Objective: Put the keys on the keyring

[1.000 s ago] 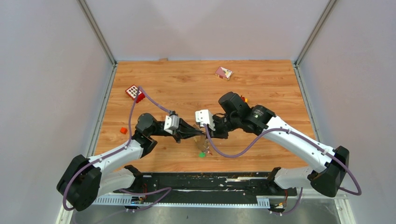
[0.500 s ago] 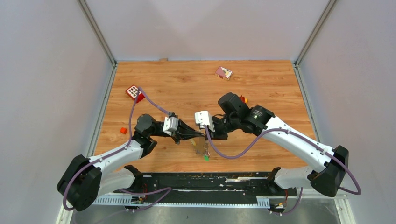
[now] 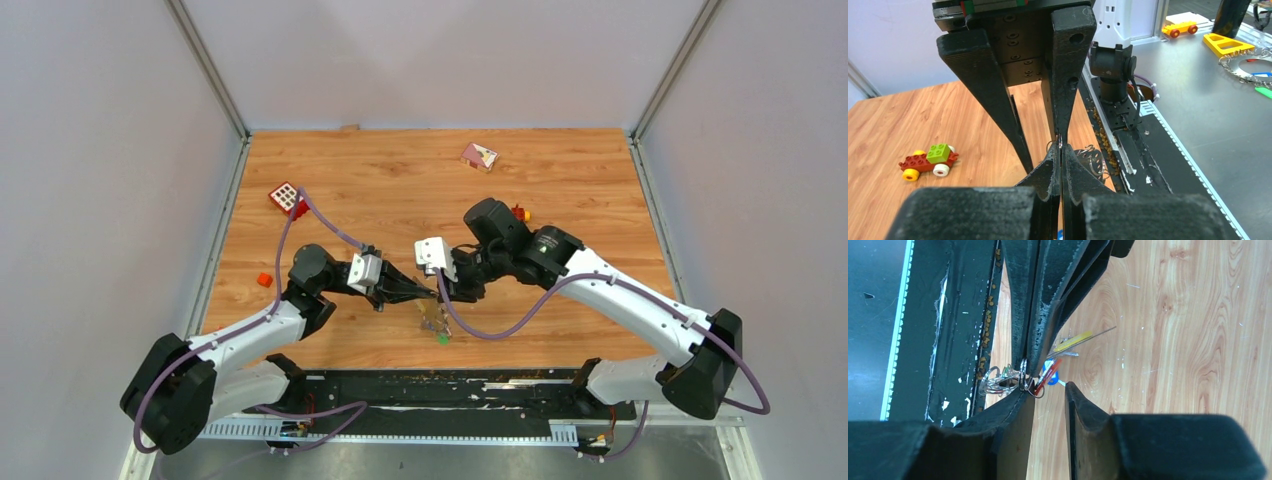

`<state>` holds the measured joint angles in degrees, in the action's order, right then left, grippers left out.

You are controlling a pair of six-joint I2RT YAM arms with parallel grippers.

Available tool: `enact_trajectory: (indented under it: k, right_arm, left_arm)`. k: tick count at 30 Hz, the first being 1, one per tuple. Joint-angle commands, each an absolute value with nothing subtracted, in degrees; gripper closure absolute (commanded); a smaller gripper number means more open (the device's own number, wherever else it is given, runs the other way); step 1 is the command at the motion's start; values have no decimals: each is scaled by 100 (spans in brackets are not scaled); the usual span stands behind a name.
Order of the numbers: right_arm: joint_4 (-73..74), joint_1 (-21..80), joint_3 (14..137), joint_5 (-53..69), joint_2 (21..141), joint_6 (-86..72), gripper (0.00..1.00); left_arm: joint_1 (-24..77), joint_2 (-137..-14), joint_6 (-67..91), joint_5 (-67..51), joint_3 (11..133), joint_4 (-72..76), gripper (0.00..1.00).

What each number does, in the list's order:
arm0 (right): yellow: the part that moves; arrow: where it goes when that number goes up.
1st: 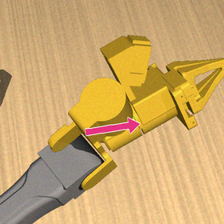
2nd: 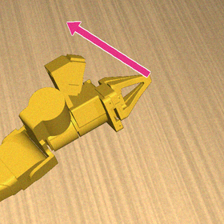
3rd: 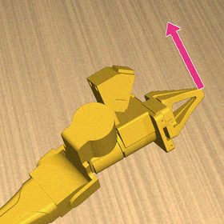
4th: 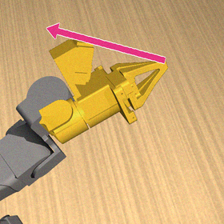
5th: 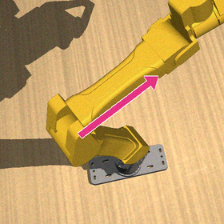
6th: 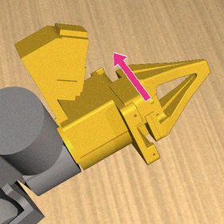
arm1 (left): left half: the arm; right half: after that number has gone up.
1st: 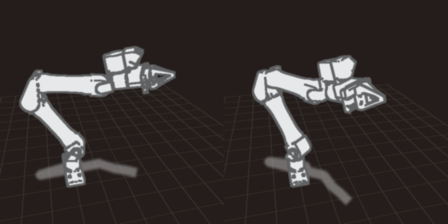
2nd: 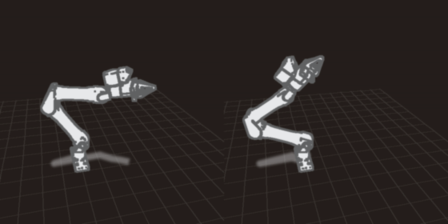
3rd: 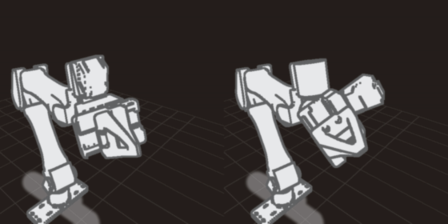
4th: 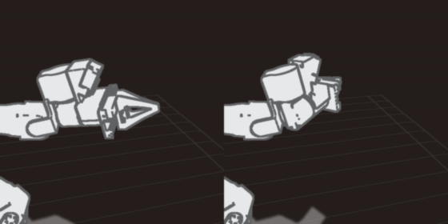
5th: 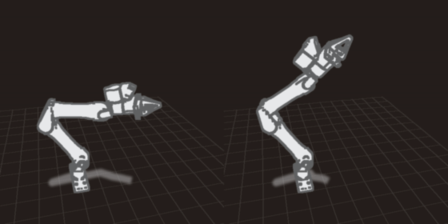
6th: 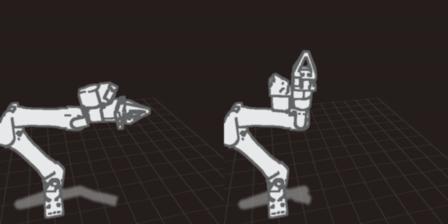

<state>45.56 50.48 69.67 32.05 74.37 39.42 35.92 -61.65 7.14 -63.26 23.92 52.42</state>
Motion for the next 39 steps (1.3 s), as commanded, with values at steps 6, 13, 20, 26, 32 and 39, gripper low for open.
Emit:
enact_trajectory:
  k: [6,13,20,26,32,39]
  right_arm:
    - [4492,5023,7065,3021,6918,4358,69]
    - [4664,5027,7075,3504,6646,4568,69]
    - [4415,5022,7039,3568,6715,4274,69]
    - [4270,5027,7114,3506,6856,4084,72]
    - [4247,5027,7174,3571,6981,3997,76]
    - [4254,5027,7214,3680,7020,3951,82]
  left_arm:
    - [3606,-6016,677,-6395,2470,5542,100]
    - [3597,-6070,893,-6287,2487,5705,100]
    - [3603,-6115,1072,-6066,2496,5790,100]
    - [3602,-6117,1030,-6042,2496,5715,100]
    - [3595,-6094,1011,-6014,2496,5663,100]
    - [3600,-6097,978,-5997,2496,5618,100]
